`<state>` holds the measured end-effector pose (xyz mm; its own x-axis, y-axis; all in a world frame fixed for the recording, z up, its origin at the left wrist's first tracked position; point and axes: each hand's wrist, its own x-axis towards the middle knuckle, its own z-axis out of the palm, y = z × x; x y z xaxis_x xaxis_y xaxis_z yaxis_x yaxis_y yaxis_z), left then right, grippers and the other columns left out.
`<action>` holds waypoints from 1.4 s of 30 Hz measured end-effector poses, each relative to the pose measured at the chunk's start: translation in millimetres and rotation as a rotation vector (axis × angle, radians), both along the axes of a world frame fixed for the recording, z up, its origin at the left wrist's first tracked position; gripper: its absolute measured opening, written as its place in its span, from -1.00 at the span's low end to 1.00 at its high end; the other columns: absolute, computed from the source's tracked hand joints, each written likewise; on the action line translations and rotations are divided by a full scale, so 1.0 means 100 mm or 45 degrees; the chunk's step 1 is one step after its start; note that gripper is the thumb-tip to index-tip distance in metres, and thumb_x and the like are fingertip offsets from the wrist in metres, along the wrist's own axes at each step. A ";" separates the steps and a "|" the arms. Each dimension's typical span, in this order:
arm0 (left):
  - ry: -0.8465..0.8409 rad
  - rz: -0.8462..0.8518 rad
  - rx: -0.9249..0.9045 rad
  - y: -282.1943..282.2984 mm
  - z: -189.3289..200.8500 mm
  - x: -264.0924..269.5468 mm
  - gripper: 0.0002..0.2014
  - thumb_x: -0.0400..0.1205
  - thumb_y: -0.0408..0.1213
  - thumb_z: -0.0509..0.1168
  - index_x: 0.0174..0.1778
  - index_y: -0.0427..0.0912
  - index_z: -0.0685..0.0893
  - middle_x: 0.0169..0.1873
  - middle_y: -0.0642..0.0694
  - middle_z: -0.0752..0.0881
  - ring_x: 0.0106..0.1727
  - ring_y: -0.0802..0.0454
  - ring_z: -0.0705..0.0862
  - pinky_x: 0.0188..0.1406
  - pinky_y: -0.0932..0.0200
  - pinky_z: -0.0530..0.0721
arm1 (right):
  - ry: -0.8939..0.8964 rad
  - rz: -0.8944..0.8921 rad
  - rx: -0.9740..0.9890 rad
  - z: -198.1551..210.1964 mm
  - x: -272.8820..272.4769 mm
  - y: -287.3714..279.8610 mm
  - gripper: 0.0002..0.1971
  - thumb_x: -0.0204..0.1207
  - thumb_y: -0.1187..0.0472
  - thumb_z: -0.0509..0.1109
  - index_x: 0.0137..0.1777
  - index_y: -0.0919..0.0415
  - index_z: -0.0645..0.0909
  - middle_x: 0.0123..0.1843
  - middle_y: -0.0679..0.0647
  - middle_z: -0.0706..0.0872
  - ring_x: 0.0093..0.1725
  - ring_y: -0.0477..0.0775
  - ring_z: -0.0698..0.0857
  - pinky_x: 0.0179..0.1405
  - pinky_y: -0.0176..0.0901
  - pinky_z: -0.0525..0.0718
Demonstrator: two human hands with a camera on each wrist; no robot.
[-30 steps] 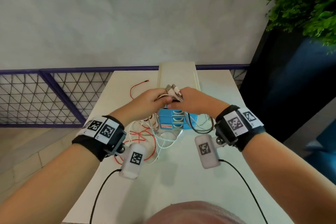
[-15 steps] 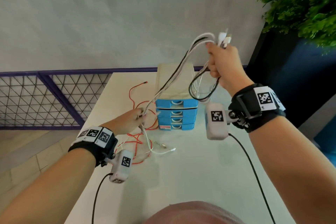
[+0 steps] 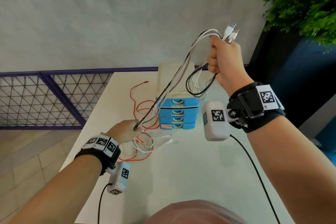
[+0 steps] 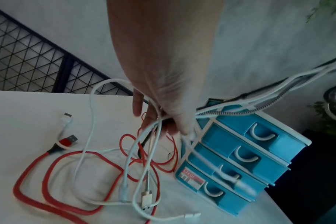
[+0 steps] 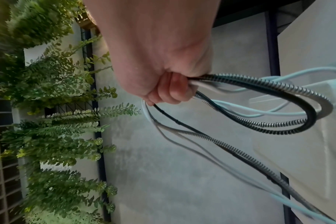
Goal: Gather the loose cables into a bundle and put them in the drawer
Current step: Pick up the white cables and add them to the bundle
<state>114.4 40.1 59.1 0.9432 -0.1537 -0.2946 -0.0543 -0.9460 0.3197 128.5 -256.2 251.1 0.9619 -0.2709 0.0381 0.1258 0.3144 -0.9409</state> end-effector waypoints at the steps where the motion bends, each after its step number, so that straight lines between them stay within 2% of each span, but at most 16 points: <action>1: -0.002 -0.005 -0.066 0.03 -0.03 0.00 -0.74 0.59 0.04 0.25 -0.23 -0.07 0.48 -0.30 -0.04 0.63 -0.24 -0.08 0.62 -0.17 0.00 0.57 | -0.009 -0.007 -0.006 0.01 0.00 0.00 -0.73 0.65 0.24 0.26 -0.30 0.11 0.36 -0.64 -0.10 0.31 -0.70 -0.12 0.21 -0.74 -0.35 0.14; 5: -0.040 -0.070 -0.227 0.09 -0.19 -0.10 -0.73 0.62 -0.13 0.32 0.16 -0.11 0.45 0.07 -0.05 0.45 -0.04 -0.07 0.57 -0.01 0.11 0.51 | -0.045 -0.002 -0.071 0.08 0.00 -0.01 -0.73 0.65 0.23 0.24 -0.31 0.12 0.37 -0.62 -0.08 0.30 -0.69 -0.11 0.21 -0.74 -0.34 0.15; 8: 0.082 -0.016 -0.292 0.21 -0.27 -0.21 -0.23 0.58 -0.22 0.38 0.62 0.06 0.07 0.43 -0.08 0.24 0.18 -0.13 0.55 0.33 0.05 0.50 | -0.068 0.017 -0.090 0.10 0.01 -0.02 -0.72 0.66 0.21 0.25 -0.32 0.12 0.36 -0.64 -0.09 0.29 -0.69 -0.11 0.19 -0.72 -0.34 0.14; 12: 0.309 -0.028 -0.277 0.22 -0.11 -0.26 -0.04 0.55 -0.21 0.37 0.66 0.09 -0.22 0.64 -0.09 0.02 0.62 -0.05 0.18 0.50 0.16 0.25 | -0.039 0.107 -0.252 0.09 0.00 0.04 -0.75 0.65 0.19 0.26 -0.29 0.12 0.41 -0.64 -0.11 0.31 -0.67 -0.10 0.20 -0.71 -0.33 0.15; 15: 0.049 -0.017 -0.463 -0.02 0.37 -0.19 -0.11 0.60 -0.02 0.32 0.67 0.04 -0.17 0.68 0.03 -0.07 0.66 0.12 0.00 0.55 0.17 0.05 | -0.002 0.241 -0.360 0.06 -0.03 0.17 -0.75 0.66 0.17 0.28 -0.28 0.13 0.42 -0.65 -0.12 0.31 -0.67 -0.11 0.20 -0.73 -0.35 0.14; 18: -0.162 -0.116 -0.892 -0.38 0.96 -0.09 -0.09 0.46 0.29 0.29 0.63 0.23 -0.08 0.66 0.18 0.03 0.63 0.22 0.13 0.54 0.09 0.22 | 0.044 0.401 -0.410 0.04 -0.08 0.36 -0.74 0.66 0.15 0.27 -0.28 0.13 0.41 -0.66 -0.12 0.29 -0.69 -0.12 0.17 -0.74 -0.38 0.12; 20: -0.147 -0.187 -1.041 -0.62 1.21 -0.02 -0.11 0.41 0.29 0.37 0.59 0.29 0.05 0.60 0.17 0.27 0.55 0.23 0.34 0.44 0.12 0.39 | 0.052 0.479 -0.410 0.04 -0.12 0.46 -0.74 0.67 0.14 0.27 -0.28 0.13 0.41 -0.65 -0.12 0.27 -0.69 -0.12 0.16 -0.73 -0.37 0.11; 22: -0.097 -0.216 -0.977 -0.78 1.32 0.03 -0.30 0.45 0.20 0.40 0.49 0.20 0.32 0.37 0.15 0.58 0.34 0.25 0.57 0.34 0.13 0.53 | 0.033 0.502 -0.379 0.07 -0.14 0.49 -0.73 0.67 0.15 0.27 -0.28 0.13 0.41 -0.66 -0.12 0.27 -0.69 -0.12 0.16 -0.73 -0.37 0.10; 24: -0.131 -0.251 -0.880 -0.85 1.28 0.05 -0.66 0.59 0.06 0.32 0.23 0.01 0.57 0.06 0.08 0.73 0.09 0.19 0.69 0.20 0.06 0.60 | 0.019 0.476 -0.342 0.11 -0.14 0.43 -0.71 0.68 0.14 0.27 -0.30 0.11 0.41 -0.67 -0.12 0.27 -0.69 -0.12 0.15 -0.73 -0.38 0.10; 27: -0.182 -0.296 -0.737 -0.81 1.22 0.07 -0.73 0.69 0.03 0.15 0.00 -0.05 0.66 0.02 -0.09 0.70 0.06 -0.02 0.64 0.25 -0.10 0.56 | 0.026 0.423 -0.319 0.12 -0.13 0.27 -0.71 0.67 0.11 0.27 -0.31 0.10 0.42 -0.65 -0.11 0.28 -0.68 -0.11 0.16 -0.72 -0.36 0.12; 29: -0.235 -0.300 -0.472 -0.79 1.26 0.13 -0.71 0.66 0.09 0.15 0.06 0.02 0.66 0.19 -0.05 0.53 0.21 -0.01 0.52 0.28 -0.01 0.48 | 0.041 0.382 -0.358 0.09 -0.14 0.20 -0.72 0.67 0.10 0.28 -0.29 0.11 0.45 -0.63 -0.11 0.29 -0.67 -0.10 0.18 -0.72 -0.35 0.13; 31: -0.289 -0.333 -0.319 -0.81 1.35 0.17 -0.71 0.64 0.10 0.18 0.08 0.05 0.68 0.15 -0.01 0.49 0.20 0.00 0.49 0.16 0.05 0.47 | 0.040 0.339 -0.427 0.07 -0.14 0.18 -0.73 0.67 0.08 0.28 -0.27 0.13 0.47 -0.64 -0.11 0.31 -0.67 -0.10 0.19 -0.71 -0.35 0.14; 35: -0.265 -0.226 -0.483 -0.85 1.48 0.14 -0.75 0.66 0.04 0.20 -0.05 0.06 0.76 -0.29 0.29 0.63 -0.29 0.30 0.56 -0.31 0.36 0.45 | 0.045 0.264 -0.548 0.11 -0.14 0.11 -0.74 0.67 0.06 0.28 -0.24 0.14 0.50 -0.64 -0.11 0.34 -0.68 -0.11 0.23 -0.72 -0.34 0.19; 37: -0.225 -0.151 -0.621 -0.83 1.49 0.14 -0.74 0.67 0.01 0.21 -0.06 0.01 0.77 -0.44 0.22 0.68 -0.53 0.28 0.55 -0.47 0.45 0.51 | 0.057 0.222 -0.610 0.12 -0.13 0.06 -0.74 0.66 0.05 0.28 -0.23 0.14 0.51 -0.61 -0.08 0.37 -0.66 -0.10 0.25 -0.71 -0.32 0.21; 40: -0.157 -0.110 -0.825 -0.83 1.53 0.13 -0.76 0.66 0.01 0.23 0.02 0.03 0.76 -0.21 -0.19 0.74 -0.47 0.15 0.68 -0.39 0.31 0.68 | 0.076 0.182 -0.652 0.11 -0.11 0.00 -0.74 0.67 0.04 0.27 -0.21 0.15 0.53 -0.55 -0.04 0.39 -0.65 -0.10 0.28 -0.70 -0.30 0.23; 42: -0.108 -0.122 -0.971 -0.84 1.56 0.13 -0.75 0.66 -0.03 0.23 0.11 -0.01 0.74 -0.07 -0.29 0.73 -0.45 0.12 0.70 -0.35 0.26 0.72 | 0.086 0.164 -0.666 0.12 -0.10 -0.03 -0.74 0.67 0.04 0.27 -0.22 0.14 0.54 -0.54 -0.03 0.39 -0.65 -0.10 0.28 -0.71 -0.31 0.23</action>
<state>127.0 -43.6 215.1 0.9303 -0.3669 -0.0020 -0.1779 -0.4560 0.8720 118.3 -259.1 263.2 0.9910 -0.1118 0.0730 0.0508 -0.1892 -0.9806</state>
